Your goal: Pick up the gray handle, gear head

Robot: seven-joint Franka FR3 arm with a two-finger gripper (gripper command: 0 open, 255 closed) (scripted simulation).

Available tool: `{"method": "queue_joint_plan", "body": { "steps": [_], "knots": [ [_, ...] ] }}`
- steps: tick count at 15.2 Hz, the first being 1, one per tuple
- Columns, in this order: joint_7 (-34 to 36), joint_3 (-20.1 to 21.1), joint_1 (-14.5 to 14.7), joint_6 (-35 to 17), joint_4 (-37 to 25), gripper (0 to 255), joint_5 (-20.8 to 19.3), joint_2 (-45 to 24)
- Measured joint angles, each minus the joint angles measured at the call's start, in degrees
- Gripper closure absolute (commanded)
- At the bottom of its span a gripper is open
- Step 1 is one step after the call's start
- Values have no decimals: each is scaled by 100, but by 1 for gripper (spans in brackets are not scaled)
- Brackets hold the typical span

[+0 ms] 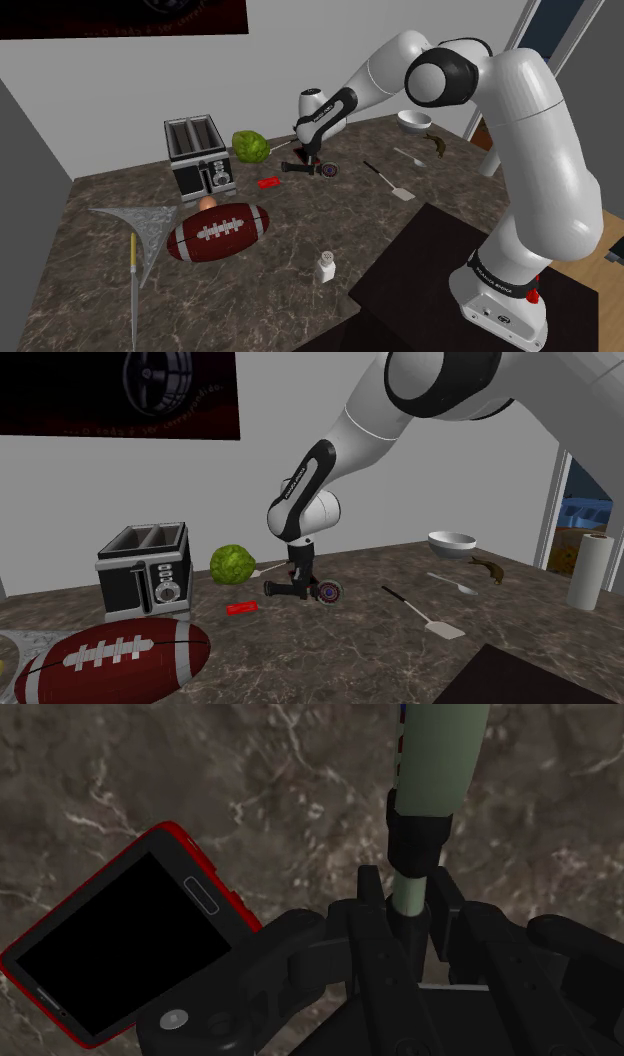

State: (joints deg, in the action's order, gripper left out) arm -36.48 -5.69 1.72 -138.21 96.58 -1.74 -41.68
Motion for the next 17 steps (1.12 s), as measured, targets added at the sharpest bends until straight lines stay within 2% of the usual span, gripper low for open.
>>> {"method": "queue_joint_plan", "body": {
  "steps": [6,17],
  "knots": [
    [0,1,0,6,-8,255,0,-2],
    [-30,-27,18,500,39,255,-23,541]
  ]
}}
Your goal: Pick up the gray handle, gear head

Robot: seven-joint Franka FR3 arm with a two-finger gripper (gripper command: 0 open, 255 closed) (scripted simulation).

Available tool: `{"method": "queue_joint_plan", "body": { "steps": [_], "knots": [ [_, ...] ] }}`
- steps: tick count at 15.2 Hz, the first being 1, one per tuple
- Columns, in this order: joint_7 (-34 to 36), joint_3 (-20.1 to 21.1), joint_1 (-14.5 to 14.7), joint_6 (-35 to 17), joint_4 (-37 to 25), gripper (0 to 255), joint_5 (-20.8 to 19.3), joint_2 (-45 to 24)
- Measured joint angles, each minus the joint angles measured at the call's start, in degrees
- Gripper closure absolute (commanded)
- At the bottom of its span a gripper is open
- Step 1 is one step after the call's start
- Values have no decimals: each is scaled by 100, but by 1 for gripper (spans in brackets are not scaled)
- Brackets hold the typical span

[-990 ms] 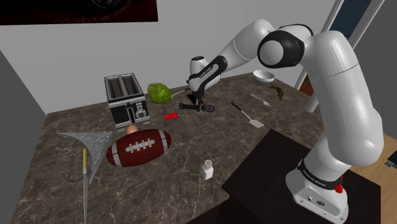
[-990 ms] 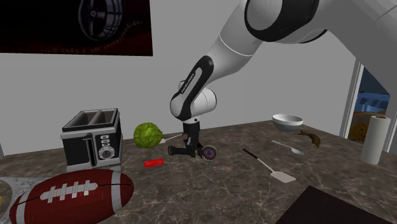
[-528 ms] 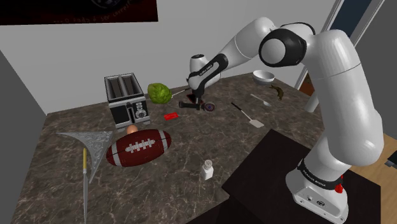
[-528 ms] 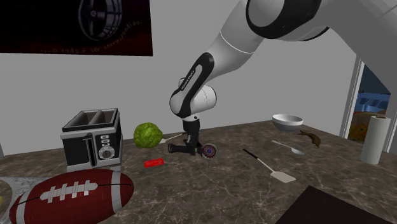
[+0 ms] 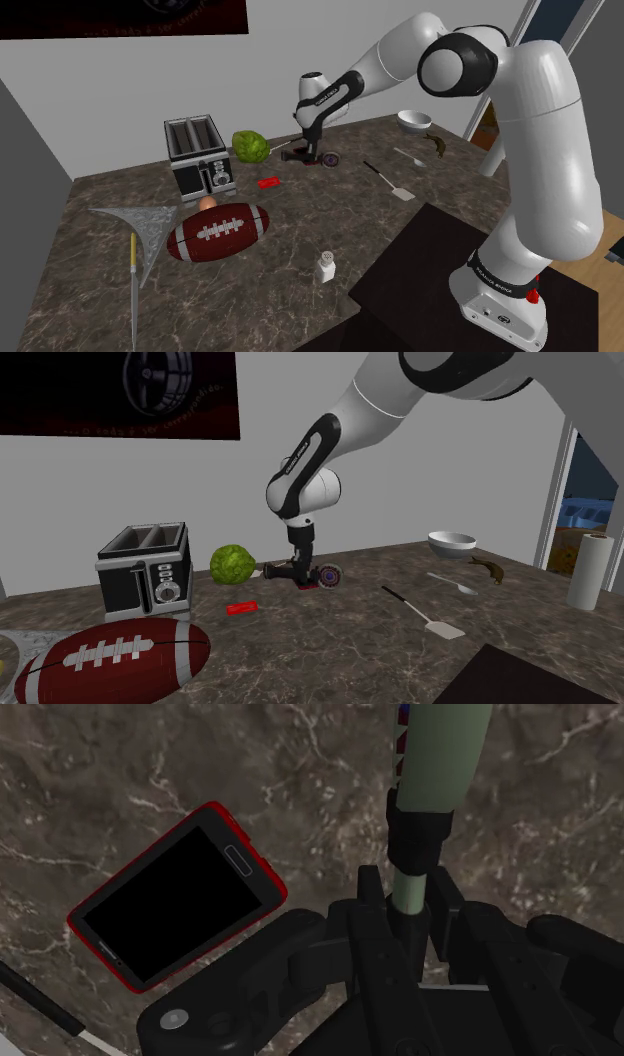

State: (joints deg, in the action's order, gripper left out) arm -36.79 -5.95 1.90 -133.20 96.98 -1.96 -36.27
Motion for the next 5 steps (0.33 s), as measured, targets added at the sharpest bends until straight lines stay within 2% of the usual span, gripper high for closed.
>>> {"method": "queue_joint_plan", "body": {
  "steps": [5],
  "knots": [
    [-13,-11,7,233,-20,255,-10,216]
  ]
}}
